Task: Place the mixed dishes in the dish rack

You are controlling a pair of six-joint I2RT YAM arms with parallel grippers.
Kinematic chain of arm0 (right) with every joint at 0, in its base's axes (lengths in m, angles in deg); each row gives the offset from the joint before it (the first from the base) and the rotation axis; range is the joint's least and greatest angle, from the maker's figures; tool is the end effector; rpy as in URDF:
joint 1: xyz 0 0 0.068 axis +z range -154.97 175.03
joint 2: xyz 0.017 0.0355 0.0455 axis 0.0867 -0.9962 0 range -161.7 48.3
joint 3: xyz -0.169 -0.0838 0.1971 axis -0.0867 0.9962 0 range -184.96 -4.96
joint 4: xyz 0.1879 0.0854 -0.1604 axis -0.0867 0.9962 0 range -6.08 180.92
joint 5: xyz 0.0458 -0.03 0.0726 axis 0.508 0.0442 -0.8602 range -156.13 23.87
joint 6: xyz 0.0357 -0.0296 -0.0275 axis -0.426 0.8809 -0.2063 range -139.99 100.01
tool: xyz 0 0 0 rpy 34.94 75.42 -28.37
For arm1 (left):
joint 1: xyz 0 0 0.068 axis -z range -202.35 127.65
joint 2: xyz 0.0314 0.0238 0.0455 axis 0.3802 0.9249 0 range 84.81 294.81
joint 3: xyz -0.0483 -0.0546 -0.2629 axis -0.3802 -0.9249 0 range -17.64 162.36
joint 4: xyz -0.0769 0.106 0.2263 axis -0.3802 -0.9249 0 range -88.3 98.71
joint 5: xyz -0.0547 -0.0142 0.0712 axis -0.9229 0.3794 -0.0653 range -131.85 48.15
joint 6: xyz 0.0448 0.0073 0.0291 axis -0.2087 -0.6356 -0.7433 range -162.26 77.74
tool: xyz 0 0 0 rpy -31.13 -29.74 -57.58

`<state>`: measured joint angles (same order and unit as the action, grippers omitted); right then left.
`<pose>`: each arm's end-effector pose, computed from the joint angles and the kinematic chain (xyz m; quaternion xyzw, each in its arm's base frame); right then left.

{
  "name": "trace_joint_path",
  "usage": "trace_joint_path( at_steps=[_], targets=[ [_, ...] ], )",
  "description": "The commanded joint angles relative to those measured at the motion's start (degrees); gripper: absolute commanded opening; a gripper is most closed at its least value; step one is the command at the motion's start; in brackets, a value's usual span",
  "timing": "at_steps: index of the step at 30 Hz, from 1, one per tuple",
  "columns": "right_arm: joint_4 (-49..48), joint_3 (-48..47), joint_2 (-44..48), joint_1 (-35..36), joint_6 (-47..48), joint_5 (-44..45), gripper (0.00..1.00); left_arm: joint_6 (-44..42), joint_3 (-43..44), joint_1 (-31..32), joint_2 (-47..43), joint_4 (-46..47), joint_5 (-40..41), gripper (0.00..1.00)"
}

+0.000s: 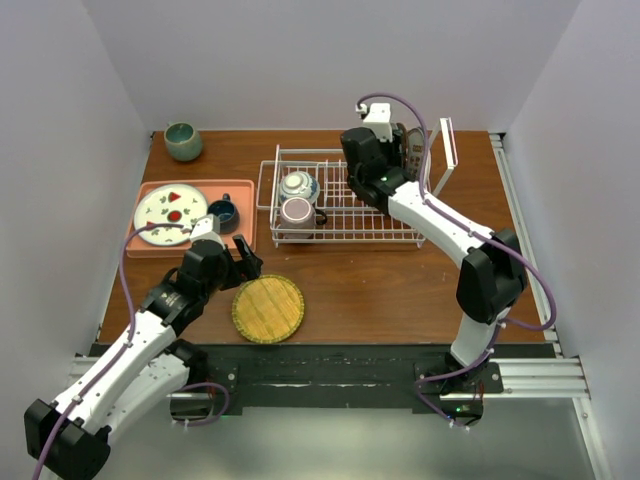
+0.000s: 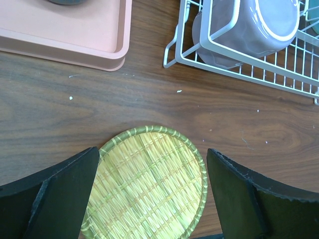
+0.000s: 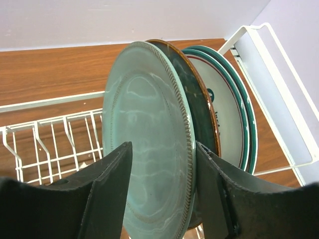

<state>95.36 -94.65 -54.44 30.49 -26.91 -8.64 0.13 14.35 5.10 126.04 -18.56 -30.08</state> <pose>0.3556 0.2164 0.3356 0.0704 0.7787 -0.2057 0.5885 0.1457 -0.0675 0.2426 -0.1613 0.8748 -0.1811 0.4195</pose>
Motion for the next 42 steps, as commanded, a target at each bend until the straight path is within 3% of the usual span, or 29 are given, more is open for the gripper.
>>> trace_joint_path(
  at_steps=[1, 6, 16, 19, 23, 30, 31, 35, 42],
  targets=[
    [-1.2, -2.2, 3.6, 0.1, -2.3, -0.3, 0.60, -0.2, -0.4, 0.2, -0.3, 1.9, 0.2, 0.95],
    [-0.4, -2.4, 6.0, 0.2, -2.8, -1.7, 0.72, -0.1, -0.5, 0.2, -0.5, 1.9, 0.2, 0.95],
    [4.3, -2.0, 13.3, 0.2, -5.6, -8.0, 0.83, 0.1, -0.4, 0.1, -0.9, 1.6, 0.3, 0.96],
    [4.7, 1.0, 18.4, 0.1, -5.4, -14.6, 0.99, 0.1, -0.5, 0.2, -1.2, 1.2, 0.6, 0.96],
    [5.3, 7.7, 25.6, 0.2, -4.4, -26.0, 0.99, 0.8, -1.0, 0.2, -1.8, 0.9, 1.5, 0.96],
    [5.4, 18.2, 35.1, 0.1, -10.7, -45.5, 0.99, 3.1, -2.2, 0.2, -2.0, 0.9, 4.4, 1.00],
    [3.5, 22.9, 36.0, 0.1, -10.6, -53.9, 0.99, 3.7, -2.5, 0.2, -2.3, 0.8, 4.8, 1.00],
    [-1.8, 35.6, 37.4, 0.3, -13.0, -70.2, 0.99, 4.9, -4.3, 0.2, -4.2, 0.8, 6.6, 1.00],
    [-15.9, 51.9, 36.0, 2.7, -23.0, -79.4, 0.99, 7.0, -4.8, 0.2, -5.0, 0.7, 8.5, 1.00]
  ],
)
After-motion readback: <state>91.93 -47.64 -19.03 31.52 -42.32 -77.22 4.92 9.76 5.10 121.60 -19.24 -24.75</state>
